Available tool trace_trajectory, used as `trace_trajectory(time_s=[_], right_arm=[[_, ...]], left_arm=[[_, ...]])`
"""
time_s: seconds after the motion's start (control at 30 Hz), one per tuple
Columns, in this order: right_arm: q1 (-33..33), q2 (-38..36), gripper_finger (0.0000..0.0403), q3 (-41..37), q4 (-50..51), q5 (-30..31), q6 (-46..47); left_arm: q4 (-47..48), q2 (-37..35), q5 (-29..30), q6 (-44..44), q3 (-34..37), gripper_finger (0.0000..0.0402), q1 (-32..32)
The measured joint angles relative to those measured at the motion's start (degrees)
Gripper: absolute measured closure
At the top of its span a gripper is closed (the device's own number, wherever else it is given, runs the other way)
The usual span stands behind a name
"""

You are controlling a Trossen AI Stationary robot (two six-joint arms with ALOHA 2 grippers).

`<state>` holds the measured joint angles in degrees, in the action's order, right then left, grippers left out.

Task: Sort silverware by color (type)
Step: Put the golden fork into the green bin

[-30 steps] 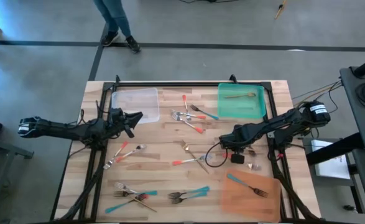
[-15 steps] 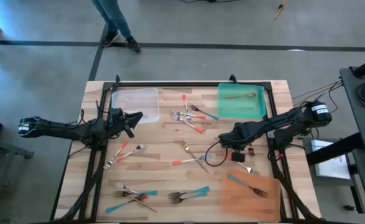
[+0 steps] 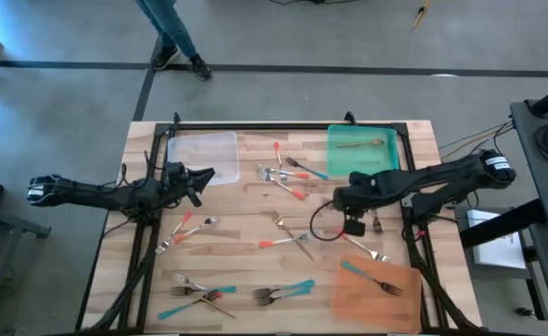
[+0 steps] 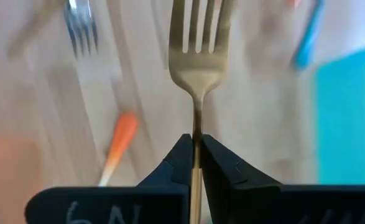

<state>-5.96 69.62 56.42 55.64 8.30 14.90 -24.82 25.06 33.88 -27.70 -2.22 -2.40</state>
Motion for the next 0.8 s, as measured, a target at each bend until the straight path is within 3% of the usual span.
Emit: trace_trajectory(time_s=[0.13, 0.4, 0.6, 0.8], right_arm=[[0.0, -2.91, 0.0391, 5.1, -0.07, 7.44, -3.23], [0.86, -8.34, 0.0391, 11.95, 0.27, 28.73, -11.7], [8.51, -10.06, 0.0391, 11.88, 1.36, 30.77, -14.23], [21.01, -9.08, 0.0391, 8.15, 1.2, 30.7, -19.29]], left_arm=[[0.0, 0.0, 0.01, 0.01, 0.0, 0.0355, 0.0], [0.0, 0.0, -0.01, 0.02, -0.02, 0.0355, -0.01], [0.0, 0.0, -0.02, -0.01, 0.0, 0.0355, 0.01], [0.0, 0.0, -0.01, 0.01, -0.01, 0.0355, 0.0]])
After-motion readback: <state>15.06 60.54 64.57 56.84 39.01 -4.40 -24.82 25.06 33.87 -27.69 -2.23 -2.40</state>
